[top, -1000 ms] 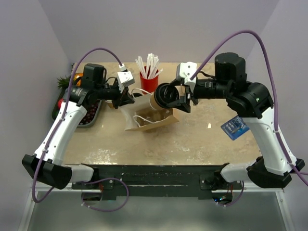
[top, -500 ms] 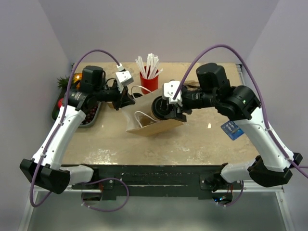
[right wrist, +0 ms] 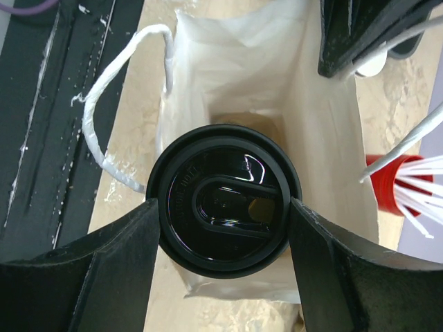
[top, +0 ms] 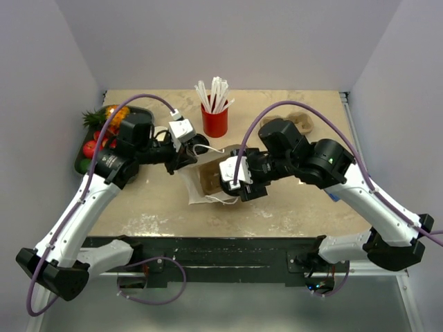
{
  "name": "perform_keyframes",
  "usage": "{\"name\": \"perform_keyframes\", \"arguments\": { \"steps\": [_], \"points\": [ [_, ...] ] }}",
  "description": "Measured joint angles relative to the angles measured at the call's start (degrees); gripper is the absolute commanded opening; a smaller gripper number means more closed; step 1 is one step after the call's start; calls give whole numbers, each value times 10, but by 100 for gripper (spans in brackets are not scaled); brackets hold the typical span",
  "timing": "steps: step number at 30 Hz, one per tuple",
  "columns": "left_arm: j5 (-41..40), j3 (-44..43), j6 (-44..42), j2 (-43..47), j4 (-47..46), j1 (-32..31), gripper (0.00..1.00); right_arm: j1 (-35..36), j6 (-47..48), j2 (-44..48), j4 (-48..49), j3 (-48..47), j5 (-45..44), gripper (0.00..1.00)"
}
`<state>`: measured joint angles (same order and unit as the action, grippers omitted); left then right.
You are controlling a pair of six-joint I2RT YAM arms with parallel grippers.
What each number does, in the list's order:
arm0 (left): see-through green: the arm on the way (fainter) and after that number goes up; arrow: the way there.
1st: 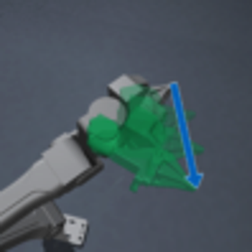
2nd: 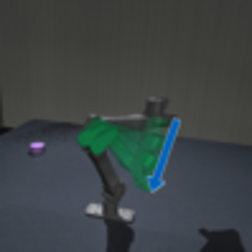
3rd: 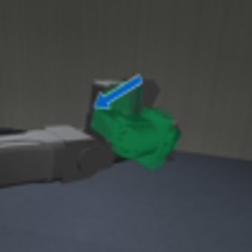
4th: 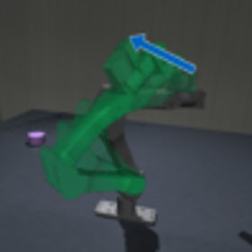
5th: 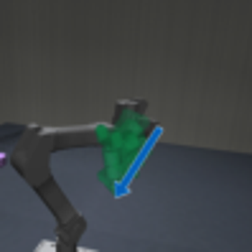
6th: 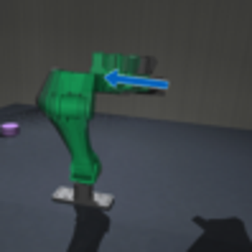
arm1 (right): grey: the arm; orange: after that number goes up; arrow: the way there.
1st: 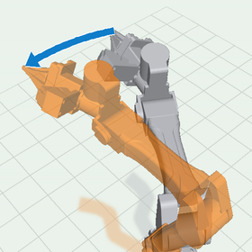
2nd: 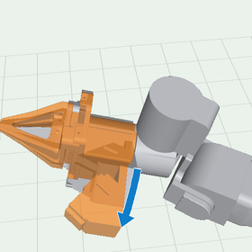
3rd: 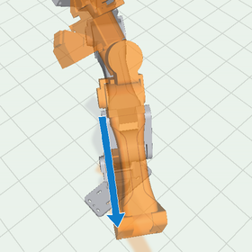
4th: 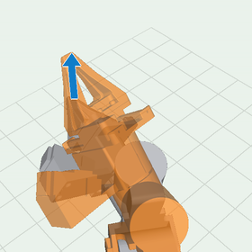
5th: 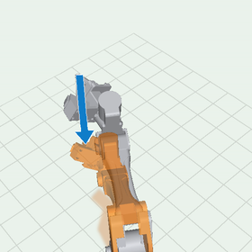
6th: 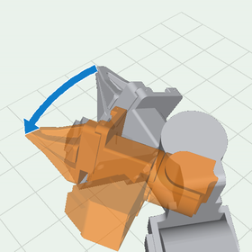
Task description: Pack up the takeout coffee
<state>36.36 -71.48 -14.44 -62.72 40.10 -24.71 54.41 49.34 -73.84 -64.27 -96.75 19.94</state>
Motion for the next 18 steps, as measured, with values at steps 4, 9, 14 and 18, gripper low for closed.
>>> {"name": "perform_keyframes", "arguments": {
  "steps": [4, 9, 14, 18],
  "points": [
    [-24, 17, 10, 8, -8, -18, 0, 3, -4, -6, 6, 3, -17, 0],
    [-55, 25, 14, 9, -16, -44, 0, 9, -6, -34, 11, -3, -41, 0],
    [-83, 25, 17, 9, -20, -54, 0, 12, -7, -60, 14, -23, -55, 0],
    [-96, 27, 16, 10, -21, -56, 0, 12, -12, -69, 17, -36, -66, 0]
  ]
}}
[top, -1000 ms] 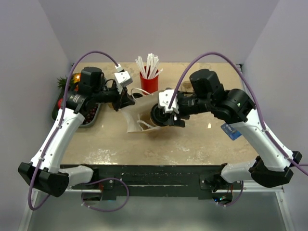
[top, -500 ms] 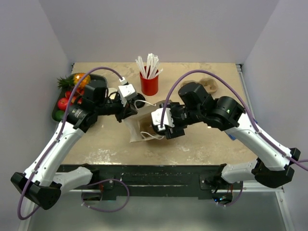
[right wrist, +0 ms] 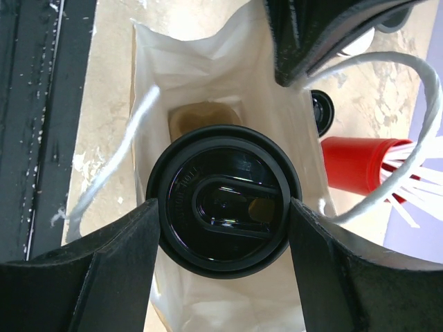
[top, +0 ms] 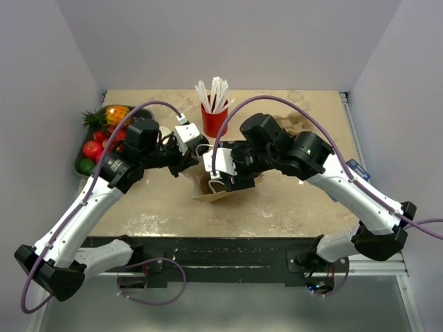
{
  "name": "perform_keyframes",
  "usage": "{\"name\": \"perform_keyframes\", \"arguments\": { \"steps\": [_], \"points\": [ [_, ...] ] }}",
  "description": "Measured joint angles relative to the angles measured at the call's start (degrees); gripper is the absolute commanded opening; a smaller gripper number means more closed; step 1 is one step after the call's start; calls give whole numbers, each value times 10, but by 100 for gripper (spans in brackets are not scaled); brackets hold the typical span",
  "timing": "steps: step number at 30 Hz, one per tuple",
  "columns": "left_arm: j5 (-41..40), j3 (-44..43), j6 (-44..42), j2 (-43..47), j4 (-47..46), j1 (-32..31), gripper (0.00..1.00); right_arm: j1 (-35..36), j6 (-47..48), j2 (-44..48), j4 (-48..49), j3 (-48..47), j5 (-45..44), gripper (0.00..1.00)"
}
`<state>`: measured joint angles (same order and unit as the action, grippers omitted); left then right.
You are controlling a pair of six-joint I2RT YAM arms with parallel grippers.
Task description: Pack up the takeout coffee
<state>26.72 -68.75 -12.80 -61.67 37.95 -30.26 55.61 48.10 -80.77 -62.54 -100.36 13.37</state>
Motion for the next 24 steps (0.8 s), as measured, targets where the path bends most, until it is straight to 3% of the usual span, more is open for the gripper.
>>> {"name": "perform_keyframes", "arguments": {
  "steps": [11, 24],
  "points": [
    [-2, 10, -2, 29, 5, -6, 0, 0, -18, -26, 11, -19, -20, 0],
    [23, 10, 25, 30, 3, -6, 0, 39, 65, -28, 38, 21, -65, 0]
  ]
}}
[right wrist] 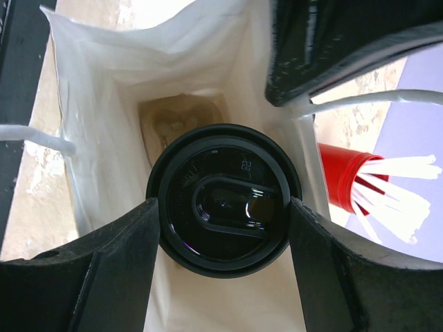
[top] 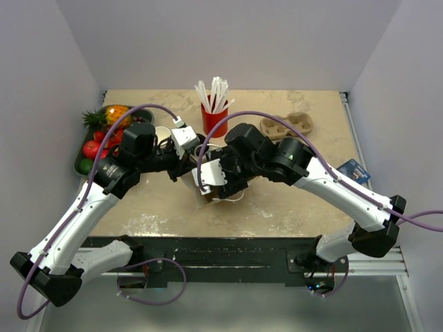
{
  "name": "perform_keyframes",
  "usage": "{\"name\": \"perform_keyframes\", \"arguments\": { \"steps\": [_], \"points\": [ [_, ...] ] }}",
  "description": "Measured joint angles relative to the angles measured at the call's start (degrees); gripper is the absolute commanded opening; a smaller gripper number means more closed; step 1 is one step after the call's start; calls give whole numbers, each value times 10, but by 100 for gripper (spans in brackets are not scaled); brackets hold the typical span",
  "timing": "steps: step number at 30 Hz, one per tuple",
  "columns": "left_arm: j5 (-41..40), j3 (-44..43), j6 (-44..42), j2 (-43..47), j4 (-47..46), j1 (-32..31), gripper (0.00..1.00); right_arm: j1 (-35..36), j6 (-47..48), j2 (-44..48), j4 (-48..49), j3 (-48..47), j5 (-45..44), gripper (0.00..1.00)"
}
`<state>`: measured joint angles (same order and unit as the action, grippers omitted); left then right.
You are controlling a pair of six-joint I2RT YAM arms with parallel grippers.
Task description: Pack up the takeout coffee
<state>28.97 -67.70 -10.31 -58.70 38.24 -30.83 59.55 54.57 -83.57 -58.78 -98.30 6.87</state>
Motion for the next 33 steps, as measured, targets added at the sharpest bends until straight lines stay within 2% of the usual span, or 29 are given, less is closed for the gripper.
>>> {"name": "perform_keyframes", "arguments": {
  "steps": [14, 24, 33],
  "points": [
    [21, 0, 2, 2, 1, 0, 0, 38, 76, 14, 5, 51, -18, 0],
    [24, 0, -30, 10, 10, 0, 0, 38, 68, 27, -33, 77, -10, 0],
    [44, 0, -58, 33, 34, -2, 0, 38, 37, 37, 15, 164, -84, 0]
  ]
}}
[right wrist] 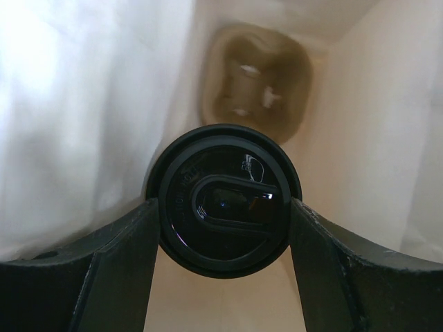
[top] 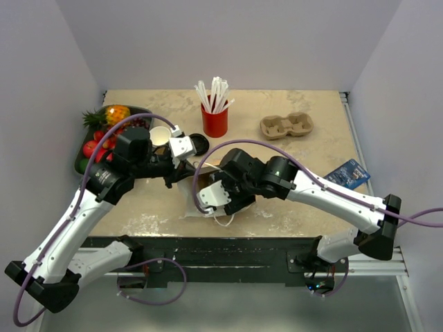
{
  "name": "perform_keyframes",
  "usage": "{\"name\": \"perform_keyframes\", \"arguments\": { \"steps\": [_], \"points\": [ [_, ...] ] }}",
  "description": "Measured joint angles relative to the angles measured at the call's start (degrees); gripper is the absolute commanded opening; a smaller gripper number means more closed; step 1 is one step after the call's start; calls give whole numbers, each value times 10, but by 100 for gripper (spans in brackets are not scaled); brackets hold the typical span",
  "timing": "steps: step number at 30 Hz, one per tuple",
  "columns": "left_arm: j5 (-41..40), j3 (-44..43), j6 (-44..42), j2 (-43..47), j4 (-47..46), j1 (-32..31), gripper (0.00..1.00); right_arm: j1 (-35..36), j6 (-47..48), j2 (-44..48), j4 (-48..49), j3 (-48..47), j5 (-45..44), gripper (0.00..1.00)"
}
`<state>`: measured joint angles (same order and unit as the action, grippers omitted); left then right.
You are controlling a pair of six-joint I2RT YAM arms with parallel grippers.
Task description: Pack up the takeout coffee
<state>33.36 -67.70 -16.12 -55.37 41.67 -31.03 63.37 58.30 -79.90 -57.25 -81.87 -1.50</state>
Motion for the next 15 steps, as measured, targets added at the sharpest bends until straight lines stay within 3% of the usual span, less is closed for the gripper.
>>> {"name": "perform_keyframes", "arguments": {
  "steps": [15],
  "points": [
    [24, 1, 36, -35, -14, -2, 0, 0, -29, -14, 61, 44, -50, 0]
  ]
}}
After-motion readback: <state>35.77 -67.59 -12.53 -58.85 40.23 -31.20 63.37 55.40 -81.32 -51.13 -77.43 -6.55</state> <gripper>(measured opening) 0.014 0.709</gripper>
